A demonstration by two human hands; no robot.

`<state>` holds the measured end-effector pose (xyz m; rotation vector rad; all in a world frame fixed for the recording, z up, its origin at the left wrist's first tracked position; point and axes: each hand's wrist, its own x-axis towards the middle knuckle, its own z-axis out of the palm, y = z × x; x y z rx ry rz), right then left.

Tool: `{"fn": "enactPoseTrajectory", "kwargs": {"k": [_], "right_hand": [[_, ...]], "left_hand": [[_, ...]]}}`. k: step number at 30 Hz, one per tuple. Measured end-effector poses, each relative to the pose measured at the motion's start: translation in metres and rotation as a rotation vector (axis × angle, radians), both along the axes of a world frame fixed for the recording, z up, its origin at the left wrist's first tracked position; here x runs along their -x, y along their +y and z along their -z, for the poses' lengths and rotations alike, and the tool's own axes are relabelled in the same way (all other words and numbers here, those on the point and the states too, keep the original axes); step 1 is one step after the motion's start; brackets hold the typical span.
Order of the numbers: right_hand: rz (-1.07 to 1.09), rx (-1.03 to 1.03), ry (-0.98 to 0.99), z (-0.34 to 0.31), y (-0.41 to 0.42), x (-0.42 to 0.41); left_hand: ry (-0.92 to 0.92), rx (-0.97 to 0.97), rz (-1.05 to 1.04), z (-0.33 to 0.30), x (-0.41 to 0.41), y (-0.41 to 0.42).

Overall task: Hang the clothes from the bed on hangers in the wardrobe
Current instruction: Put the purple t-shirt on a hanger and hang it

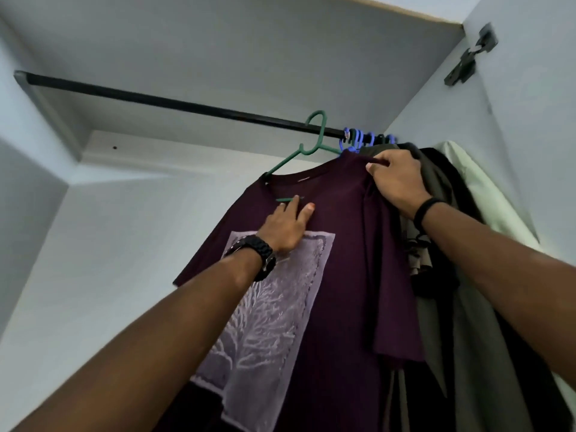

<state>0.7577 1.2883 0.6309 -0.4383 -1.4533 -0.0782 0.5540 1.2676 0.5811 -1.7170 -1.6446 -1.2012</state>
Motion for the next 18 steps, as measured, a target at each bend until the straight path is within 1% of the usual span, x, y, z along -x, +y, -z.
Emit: {"fn": "enactPoseTrajectory", "kwargs": {"k": [5, 12, 18], "right_hand": [[0.108, 0.003, 0.048, -0.023, 0.043, 0.010], [0.223, 0.003, 0.117, -0.065, 0.082, 0.025], [0.197, -0.002, 0.168, -0.086, 0.113, 0.046]], "left_hand": [[0.076, 0.137, 0.095, -0.003, -0.015, 0.048], [0.126, 0.132, 0.188, -0.023, -0.041, 0.097], [0.126, 0.113, 0.234, -0.036, -0.048, 0.124]]}}
